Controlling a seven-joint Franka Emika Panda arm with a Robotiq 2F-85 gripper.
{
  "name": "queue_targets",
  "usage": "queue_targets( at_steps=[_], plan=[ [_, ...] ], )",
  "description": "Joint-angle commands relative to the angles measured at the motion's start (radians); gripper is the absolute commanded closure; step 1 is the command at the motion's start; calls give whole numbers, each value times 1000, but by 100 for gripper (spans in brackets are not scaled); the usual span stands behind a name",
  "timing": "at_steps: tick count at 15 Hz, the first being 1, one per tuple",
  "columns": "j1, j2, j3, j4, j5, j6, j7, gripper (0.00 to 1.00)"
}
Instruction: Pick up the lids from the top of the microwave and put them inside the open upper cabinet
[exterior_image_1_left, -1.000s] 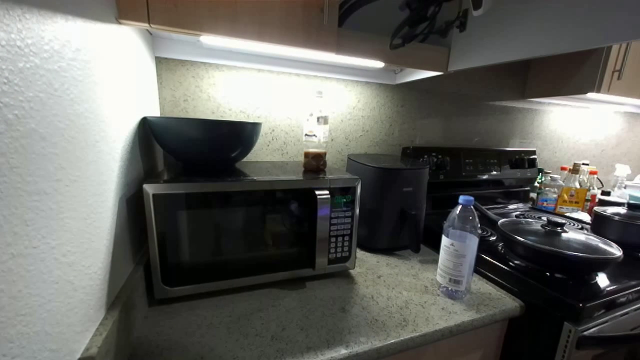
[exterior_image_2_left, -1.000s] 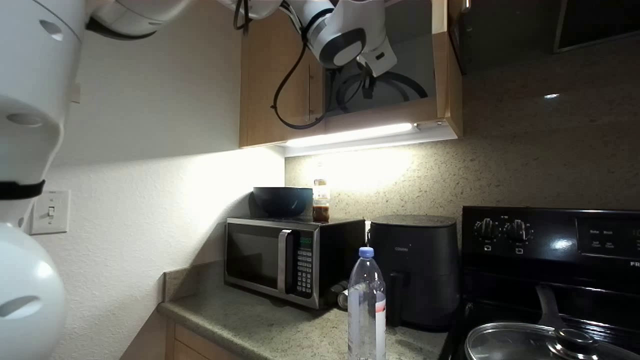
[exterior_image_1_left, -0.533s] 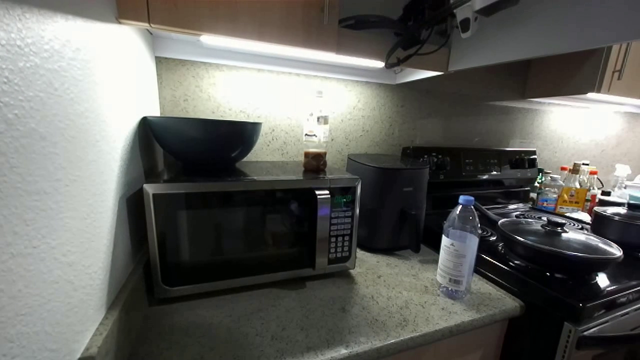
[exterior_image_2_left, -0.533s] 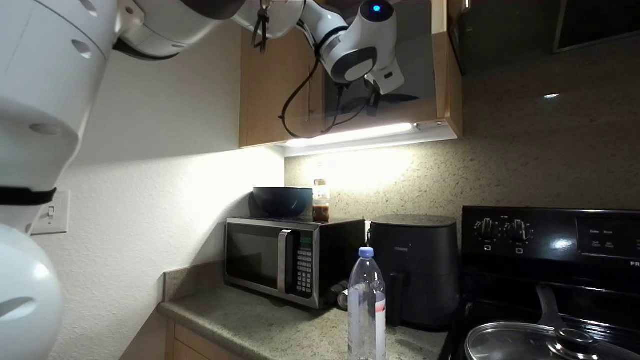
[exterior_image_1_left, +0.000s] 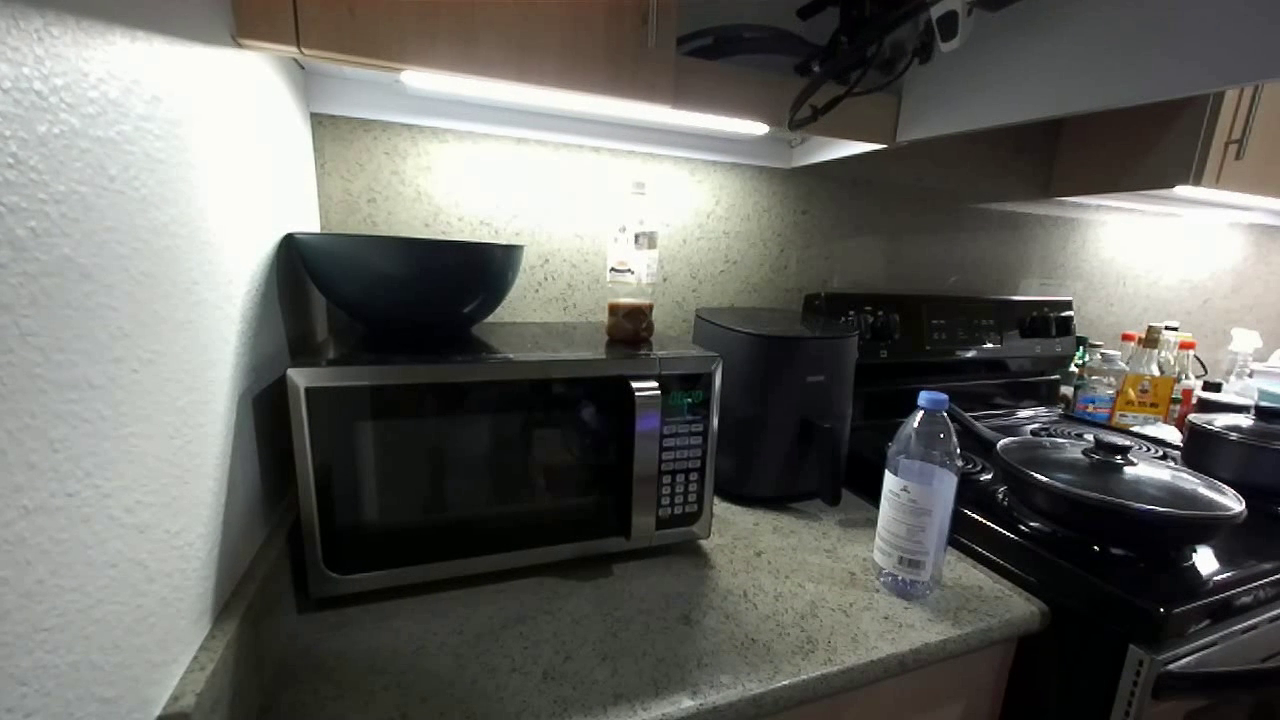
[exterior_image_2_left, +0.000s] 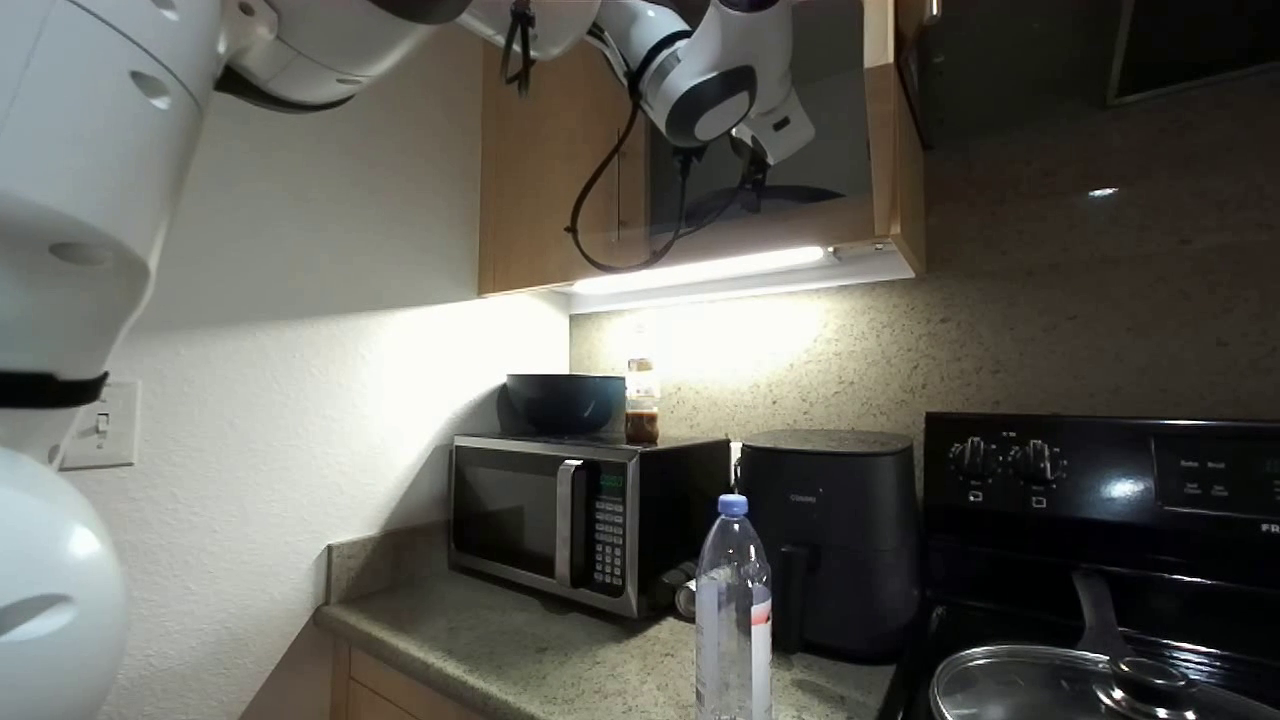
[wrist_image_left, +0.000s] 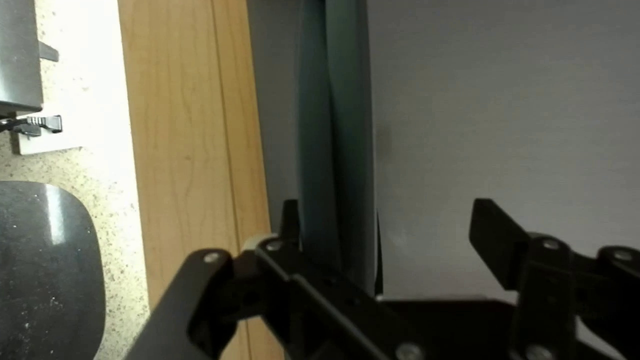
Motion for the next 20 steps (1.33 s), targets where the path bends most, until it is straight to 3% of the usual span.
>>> queue_targets(
  at_steps=[1, 6, 14, 20],
  plan=[
    [11, -72, -18, -63, -66, 33, 42, 0],
    [19, -139, -28, -100, -168, 96, 78, 0],
    [12, -195, -28, -153, -272, 98, 207, 0],
    [17, -372, 20, -390, -436, 236, 308, 0]
  ],
)
